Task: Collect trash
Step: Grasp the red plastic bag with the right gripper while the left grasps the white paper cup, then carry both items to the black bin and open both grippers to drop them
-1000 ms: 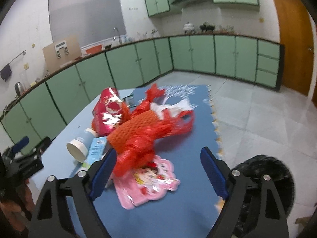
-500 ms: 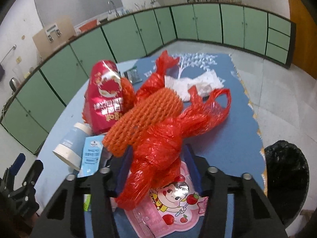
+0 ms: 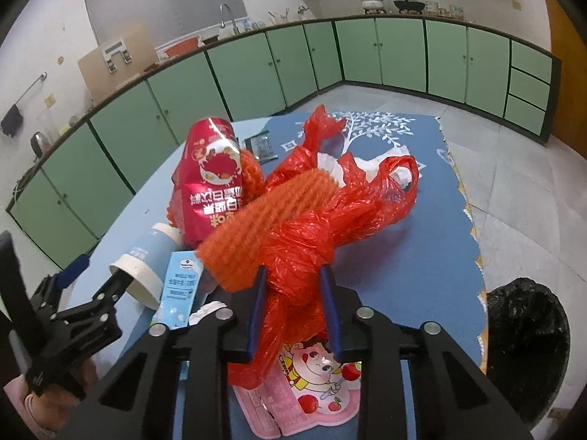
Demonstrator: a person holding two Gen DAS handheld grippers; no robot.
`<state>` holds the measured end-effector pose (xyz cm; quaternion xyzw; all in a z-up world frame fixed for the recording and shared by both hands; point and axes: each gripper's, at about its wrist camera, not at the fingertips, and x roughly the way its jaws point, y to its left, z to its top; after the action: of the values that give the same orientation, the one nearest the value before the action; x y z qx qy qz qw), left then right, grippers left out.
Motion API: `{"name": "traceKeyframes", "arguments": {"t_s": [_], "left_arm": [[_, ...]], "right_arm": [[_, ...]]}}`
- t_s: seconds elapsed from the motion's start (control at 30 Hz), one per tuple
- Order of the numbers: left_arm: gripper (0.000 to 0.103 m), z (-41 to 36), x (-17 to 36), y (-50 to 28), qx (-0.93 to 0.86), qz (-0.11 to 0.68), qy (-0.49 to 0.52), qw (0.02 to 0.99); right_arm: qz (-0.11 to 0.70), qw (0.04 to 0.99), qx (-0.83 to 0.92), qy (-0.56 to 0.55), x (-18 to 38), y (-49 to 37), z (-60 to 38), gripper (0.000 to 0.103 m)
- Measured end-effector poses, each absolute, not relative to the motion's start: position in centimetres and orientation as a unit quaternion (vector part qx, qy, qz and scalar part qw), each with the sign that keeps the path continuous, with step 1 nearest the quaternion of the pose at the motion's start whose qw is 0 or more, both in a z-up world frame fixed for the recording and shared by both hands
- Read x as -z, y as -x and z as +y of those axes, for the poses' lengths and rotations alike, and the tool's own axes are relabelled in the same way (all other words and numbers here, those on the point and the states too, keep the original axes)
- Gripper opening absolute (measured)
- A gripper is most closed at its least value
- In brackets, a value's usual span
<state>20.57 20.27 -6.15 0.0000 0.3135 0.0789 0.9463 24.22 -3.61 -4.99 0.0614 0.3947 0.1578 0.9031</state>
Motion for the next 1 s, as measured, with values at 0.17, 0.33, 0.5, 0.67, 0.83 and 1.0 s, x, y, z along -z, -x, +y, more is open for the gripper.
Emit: {"name": "traceKeyframes", "arguments": {"t_s": [0.17,0.33,0.5,0.67,0.83,1.0], "left_arm": [[0.049,19.7,6.3,-20.9,-0.056,0.313,0.003,0.948],[0.007,19.9,6.4,-20.7,-0.055,0.307,0.020,0.950],[0.004,19.5,5.1,-19.5,-0.069,0.274,0.014,0.959],[0.003,17.8,2.8,-18.3,-0.053,0.239,0.016,0.969],[0.003,14.0,0.6,-17.5,0.002,0.215,0.024,0.976],[0.003,7.0,-0.1,-17.6,0.084,0.212,0.016,0.974]], "right_arm": [[0.384,0.906,-0.160,-0.079,4.2,-23.4,-5.0,0.029],[0.373,0.910,-0.157,-0.089,3.6,-22.8,-6.4,0.029],[0.357,0.915,-0.159,-0.096,3.2,-22.0,-7.7,0.029],[0.336,0.924,-0.153,-0.098,2.3,-20.3,-10.2,0.029],[0.321,0.934,-0.121,-0.096,1.6,-17.9,-14.5,0.029],[0.327,0.938,-0.054,-0.101,2.4,-15.9,-20.6,0.029]]}}
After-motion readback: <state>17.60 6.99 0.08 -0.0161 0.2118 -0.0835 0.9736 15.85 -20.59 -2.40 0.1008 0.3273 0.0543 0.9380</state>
